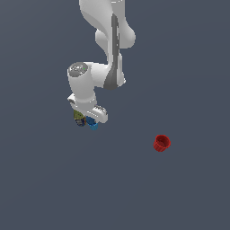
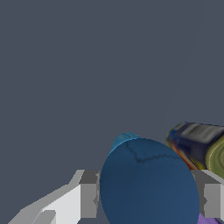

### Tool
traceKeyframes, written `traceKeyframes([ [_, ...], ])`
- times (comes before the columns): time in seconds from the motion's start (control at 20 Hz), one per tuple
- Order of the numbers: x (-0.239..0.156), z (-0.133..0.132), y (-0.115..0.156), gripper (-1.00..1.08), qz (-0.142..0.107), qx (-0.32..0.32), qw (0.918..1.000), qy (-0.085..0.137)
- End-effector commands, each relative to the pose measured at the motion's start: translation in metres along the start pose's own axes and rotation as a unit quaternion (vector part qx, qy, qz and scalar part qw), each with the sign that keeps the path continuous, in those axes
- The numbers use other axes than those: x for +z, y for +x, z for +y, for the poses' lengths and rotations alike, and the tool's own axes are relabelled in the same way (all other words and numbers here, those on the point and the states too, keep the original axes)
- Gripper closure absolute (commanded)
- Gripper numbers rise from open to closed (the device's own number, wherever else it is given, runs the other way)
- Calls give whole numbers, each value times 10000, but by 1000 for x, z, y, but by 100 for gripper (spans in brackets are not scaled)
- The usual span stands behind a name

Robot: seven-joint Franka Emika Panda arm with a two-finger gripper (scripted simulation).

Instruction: Pick up a designated object from a clutter of objects.

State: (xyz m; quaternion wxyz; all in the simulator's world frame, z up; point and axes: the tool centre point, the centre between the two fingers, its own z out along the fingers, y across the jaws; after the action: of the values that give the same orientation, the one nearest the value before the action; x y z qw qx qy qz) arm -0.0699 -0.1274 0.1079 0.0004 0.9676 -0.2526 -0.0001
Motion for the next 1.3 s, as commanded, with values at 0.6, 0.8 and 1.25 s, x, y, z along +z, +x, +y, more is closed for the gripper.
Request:
traceKeyframes([
  [0.6,-92,-8,64,108,7,2,10000,-3],
  [0.8,-122,-11,85,108,7,2,10000,-3],
  [1.25,-180,-16,127,108,4,1,10000,-1],
])
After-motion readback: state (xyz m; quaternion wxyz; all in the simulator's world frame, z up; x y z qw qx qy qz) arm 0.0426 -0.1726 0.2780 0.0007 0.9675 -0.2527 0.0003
